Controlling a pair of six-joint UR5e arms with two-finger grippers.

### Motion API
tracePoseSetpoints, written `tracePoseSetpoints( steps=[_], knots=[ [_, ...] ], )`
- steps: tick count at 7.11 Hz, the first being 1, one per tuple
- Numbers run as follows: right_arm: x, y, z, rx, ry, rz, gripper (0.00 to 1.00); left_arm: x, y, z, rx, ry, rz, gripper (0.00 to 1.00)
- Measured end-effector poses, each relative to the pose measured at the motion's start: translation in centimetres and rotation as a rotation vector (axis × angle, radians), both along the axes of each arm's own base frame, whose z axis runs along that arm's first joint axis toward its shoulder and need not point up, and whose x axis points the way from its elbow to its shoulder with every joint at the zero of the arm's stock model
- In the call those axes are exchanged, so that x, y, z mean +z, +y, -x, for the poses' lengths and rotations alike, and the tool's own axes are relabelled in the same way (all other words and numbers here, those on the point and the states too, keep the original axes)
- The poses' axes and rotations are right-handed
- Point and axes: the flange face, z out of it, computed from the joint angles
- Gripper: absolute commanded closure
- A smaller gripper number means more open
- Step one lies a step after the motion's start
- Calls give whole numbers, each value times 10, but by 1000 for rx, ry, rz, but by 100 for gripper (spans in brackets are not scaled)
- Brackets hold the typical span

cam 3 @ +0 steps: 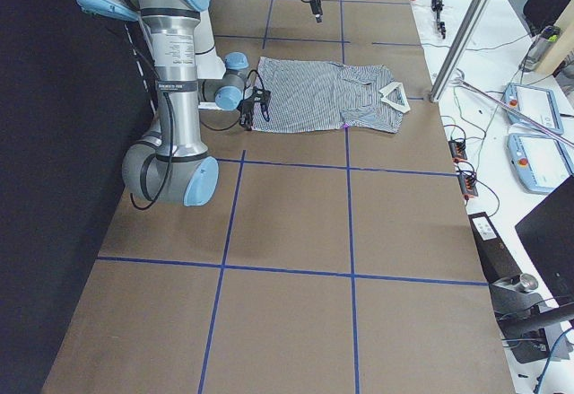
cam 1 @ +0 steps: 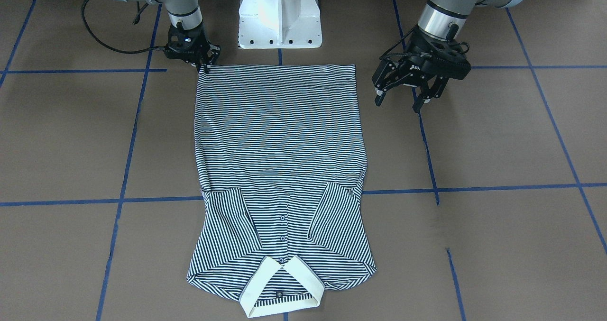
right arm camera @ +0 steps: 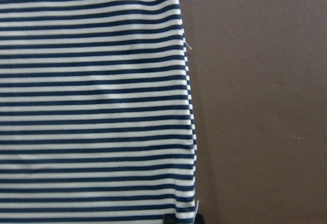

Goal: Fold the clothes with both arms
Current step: 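Move both grippers to the hem corners nearest the robot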

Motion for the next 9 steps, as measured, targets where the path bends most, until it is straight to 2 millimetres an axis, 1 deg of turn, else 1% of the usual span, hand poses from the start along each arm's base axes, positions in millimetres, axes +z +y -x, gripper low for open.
tracePoseSetpoints(
  steps=[1,3,4,5,7,8,9],
  knots=[
    [-3,0,-1,1,-7,-1,100,0,0,0,1,0,0,4],
    [-18,-1,-12,5,-40,-6,100,-1,2,-4,-10,17,33,3],
    [-28,-2,-19,10,-61,-9,100,4,12,-14,-22,39,101,3],
    [-35,-4,-25,17,-77,-11,100,14,37,-35,-30,52,185,3],
    [-45,-10,-37,32,-100,-15,100,40,111,-96,-53,37,336,4],
    [-50,-13,-43,37,-111,-15,100,49,149,-122,-62,14,402,6],
    [-52,-15,-45,41,-116,-14,100,55,182,-142,-66,-15,454,6]
  ],
)
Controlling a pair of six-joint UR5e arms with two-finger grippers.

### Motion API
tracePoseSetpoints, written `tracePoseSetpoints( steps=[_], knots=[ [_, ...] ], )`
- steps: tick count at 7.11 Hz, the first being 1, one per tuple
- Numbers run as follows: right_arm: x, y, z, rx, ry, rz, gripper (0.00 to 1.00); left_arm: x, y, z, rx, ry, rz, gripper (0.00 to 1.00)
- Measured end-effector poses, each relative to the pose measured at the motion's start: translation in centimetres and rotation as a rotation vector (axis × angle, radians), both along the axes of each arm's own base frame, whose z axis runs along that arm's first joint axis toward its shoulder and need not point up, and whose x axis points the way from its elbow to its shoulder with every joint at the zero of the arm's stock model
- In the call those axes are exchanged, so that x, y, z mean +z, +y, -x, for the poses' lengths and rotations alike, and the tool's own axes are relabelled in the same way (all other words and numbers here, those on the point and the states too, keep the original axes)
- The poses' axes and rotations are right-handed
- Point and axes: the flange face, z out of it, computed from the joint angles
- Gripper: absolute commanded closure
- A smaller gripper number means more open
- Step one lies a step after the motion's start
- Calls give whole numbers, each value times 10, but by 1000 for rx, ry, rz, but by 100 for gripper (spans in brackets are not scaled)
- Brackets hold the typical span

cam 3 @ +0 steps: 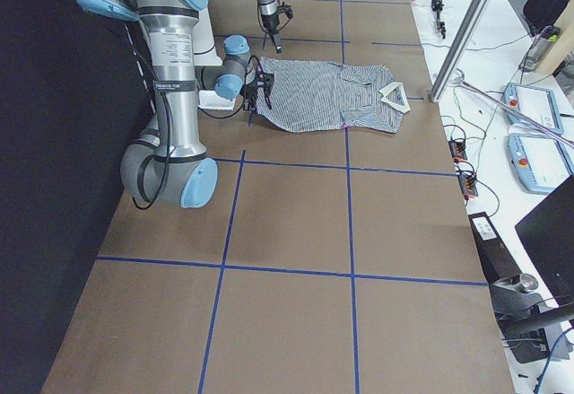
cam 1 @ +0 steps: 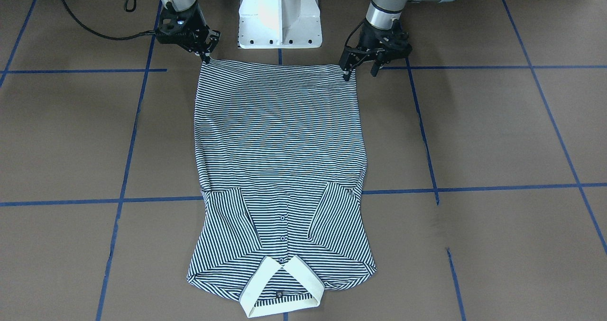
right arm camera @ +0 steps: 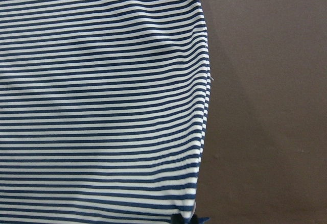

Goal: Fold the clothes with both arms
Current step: 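Move both grippers to the hem corners nearest the robot, then grasp the hem corners with both grippers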

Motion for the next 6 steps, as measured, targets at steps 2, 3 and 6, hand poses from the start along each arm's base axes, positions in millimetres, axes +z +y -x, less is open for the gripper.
tracePoseSetpoints(
  steps=[2,3,6],
  knots=[
    [-3,-2,-2,-3,-9,7,100,8,33,-18,10,-34,50,10],
    [-5,-5,-3,-2,-14,10,100,10,37,-21,12,-44,56,11],
    [-6,-10,-6,7,-15,12,100,18,38,-27,13,-76,62,19]
  ],
)
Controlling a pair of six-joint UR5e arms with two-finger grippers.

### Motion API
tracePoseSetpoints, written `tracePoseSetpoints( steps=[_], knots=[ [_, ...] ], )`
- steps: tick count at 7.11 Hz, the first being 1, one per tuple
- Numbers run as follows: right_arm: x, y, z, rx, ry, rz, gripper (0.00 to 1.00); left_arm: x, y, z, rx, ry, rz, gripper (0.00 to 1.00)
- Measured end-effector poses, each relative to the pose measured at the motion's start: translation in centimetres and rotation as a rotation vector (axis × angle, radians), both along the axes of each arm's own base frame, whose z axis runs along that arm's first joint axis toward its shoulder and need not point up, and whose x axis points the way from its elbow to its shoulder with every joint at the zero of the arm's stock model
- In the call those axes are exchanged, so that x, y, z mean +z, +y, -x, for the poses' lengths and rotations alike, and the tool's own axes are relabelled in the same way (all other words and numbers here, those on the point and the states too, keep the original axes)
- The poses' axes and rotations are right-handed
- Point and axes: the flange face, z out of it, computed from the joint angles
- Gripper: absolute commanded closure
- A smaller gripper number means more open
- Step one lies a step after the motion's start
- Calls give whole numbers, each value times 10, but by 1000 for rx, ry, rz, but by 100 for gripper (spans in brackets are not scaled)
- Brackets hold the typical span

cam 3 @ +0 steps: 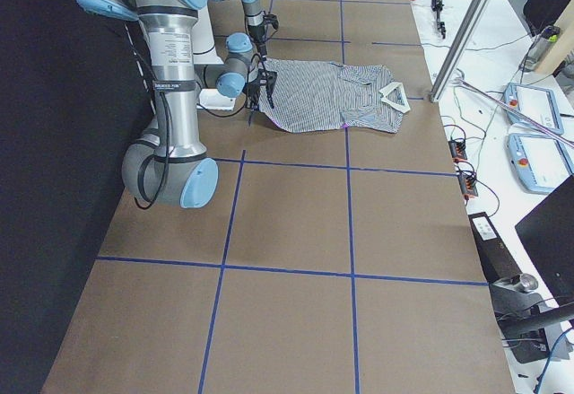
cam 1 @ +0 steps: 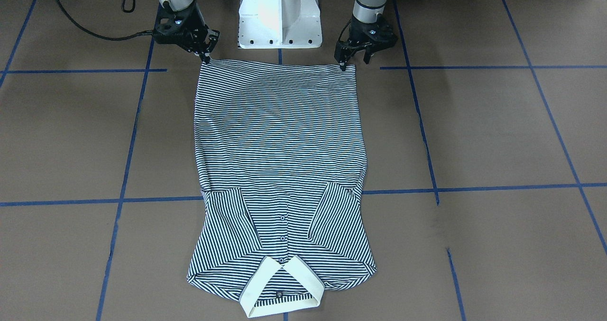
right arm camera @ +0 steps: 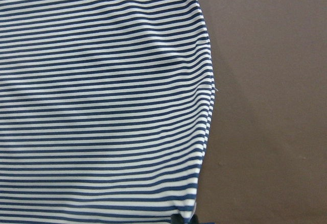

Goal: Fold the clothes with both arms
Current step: 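Grasp the hem corners with both grippers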

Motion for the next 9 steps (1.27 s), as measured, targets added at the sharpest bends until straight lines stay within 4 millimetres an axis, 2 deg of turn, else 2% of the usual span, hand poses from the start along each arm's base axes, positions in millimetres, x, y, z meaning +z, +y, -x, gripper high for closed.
tracePoseSetpoints(
  steps=[1,2,3,7,8,9],
  knots=[
    [0,-1,0,1,0,0,100,1,0,-1,0,-4,0,34],
    [0,-2,-1,3,0,0,100,-2,0,-3,1,-1,-1,55],
    [1,-3,-2,6,2,0,100,-8,0,-5,3,3,-2,67],
    [1,-6,-4,11,2,4,100,-11,0,-11,10,-13,-8,67],
    [1,-6,-4,11,2,5,100,-11,-1,-11,10,-14,-8,74],
    [2,-6,-4,11,3,4,100,-11,-1,-11,10,-15,-8,100]
  ],
)
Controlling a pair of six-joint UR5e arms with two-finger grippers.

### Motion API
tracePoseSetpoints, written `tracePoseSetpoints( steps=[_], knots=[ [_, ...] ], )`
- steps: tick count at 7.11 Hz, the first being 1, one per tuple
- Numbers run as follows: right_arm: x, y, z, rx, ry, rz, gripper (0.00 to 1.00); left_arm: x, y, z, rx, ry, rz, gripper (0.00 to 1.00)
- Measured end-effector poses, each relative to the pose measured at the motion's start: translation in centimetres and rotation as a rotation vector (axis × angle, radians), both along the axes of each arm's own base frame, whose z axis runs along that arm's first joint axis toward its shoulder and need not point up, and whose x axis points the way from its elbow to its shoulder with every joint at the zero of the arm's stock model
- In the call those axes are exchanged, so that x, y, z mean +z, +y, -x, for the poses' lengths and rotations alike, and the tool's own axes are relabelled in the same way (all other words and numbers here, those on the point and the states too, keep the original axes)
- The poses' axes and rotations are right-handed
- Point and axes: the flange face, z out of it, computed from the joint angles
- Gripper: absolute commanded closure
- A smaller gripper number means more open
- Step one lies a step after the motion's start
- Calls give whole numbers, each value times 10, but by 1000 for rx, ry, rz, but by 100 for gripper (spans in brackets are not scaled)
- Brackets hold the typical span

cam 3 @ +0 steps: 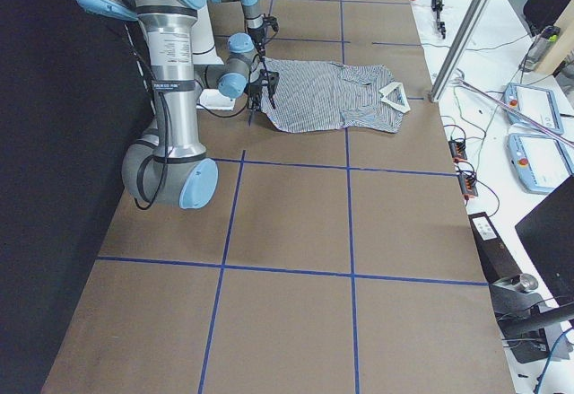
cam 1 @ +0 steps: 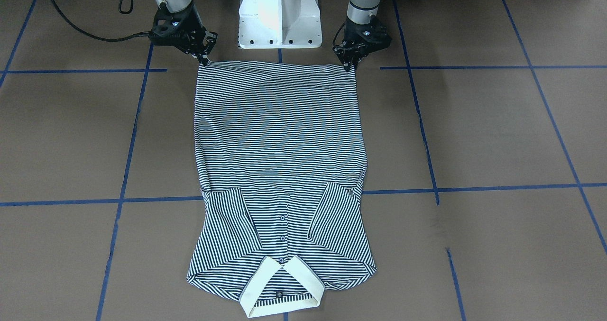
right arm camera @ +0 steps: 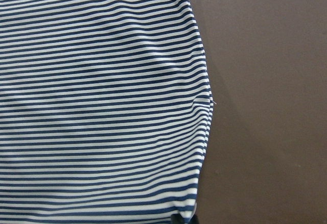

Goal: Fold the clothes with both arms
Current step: 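Grasp the hem corners with both grippers, then lift the hem with both grippers and fold it toward the collar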

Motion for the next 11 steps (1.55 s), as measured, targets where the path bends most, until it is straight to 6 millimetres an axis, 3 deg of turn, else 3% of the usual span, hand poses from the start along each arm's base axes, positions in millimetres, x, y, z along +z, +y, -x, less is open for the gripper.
tracePoseSetpoints(
  steps=[2,4,7,9,11],
  knots=[
    [0,0,0,1,0,0,100,-1,0,0,1,1,0,100],
    [-4,0,-2,-6,-10,6,100,-14,-3,9,-1,26,-5,100],
    [-19,9,-18,-57,-55,39,100,-67,4,56,29,89,-43,100],
    [-35,31,-42,-163,-109,96,100,-114,42,98,108,142,-38,100],
    [-41,63,-81,-268,-133,143,100,-138,75,133,205,155,-3,100]
  ],
)
